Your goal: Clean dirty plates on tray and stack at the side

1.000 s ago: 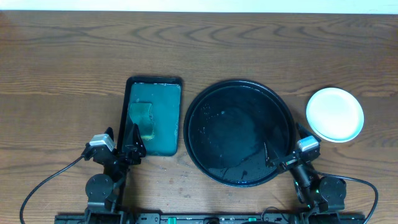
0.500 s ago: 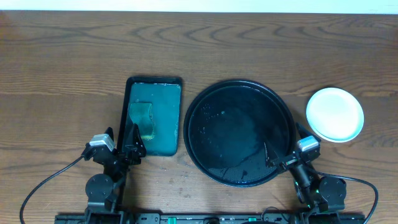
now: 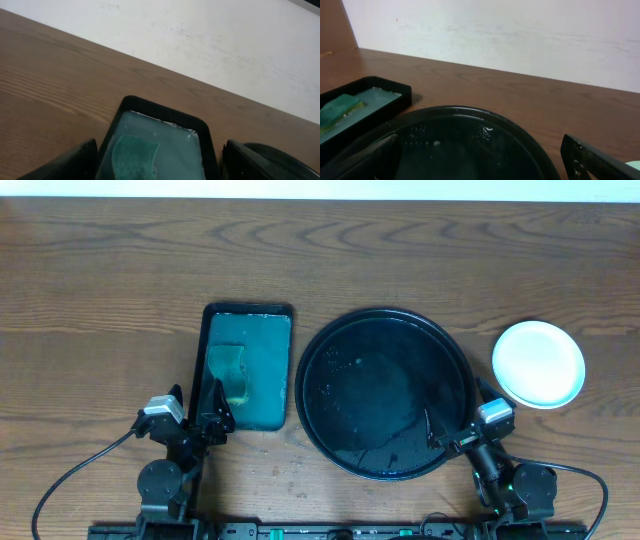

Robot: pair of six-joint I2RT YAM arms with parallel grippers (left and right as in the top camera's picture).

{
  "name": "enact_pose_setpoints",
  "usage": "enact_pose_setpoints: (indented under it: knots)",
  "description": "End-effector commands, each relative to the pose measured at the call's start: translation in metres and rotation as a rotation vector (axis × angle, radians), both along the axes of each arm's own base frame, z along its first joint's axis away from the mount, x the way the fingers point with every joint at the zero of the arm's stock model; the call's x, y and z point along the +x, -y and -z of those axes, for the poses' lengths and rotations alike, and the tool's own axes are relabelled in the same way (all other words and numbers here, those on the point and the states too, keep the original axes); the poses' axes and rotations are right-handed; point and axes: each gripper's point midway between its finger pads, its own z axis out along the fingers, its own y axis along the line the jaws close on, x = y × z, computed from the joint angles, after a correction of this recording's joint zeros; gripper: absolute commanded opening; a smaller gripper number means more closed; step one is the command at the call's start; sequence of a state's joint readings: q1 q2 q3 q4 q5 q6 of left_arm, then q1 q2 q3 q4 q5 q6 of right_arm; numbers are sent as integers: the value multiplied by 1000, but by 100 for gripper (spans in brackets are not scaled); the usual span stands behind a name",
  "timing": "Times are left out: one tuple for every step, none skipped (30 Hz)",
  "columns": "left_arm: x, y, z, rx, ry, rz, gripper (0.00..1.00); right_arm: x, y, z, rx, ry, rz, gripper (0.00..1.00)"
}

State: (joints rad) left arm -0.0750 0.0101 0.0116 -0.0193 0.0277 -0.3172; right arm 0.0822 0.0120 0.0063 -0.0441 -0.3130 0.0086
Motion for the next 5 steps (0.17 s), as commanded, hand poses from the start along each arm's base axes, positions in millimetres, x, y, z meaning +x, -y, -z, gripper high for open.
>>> enact_pose_setpoints:
  knots:
    - [-1,-2,15,5,-54,-10,81,1,3,0,11,-6,15,99]
    - [-1,-2,15,5,-54,-10,81,1,3,0,11,-6,15,99]
    - [-1,-2,15,5,-54,-10,81,1,3,0,11,-6,15,99]
    - [-1,-2,15,5,-54,-10,81,1,3,0,11,-6,15,99]
    - [-1,-2,15,5,-54,-10,81,1,3,0,11,-6,15,99]
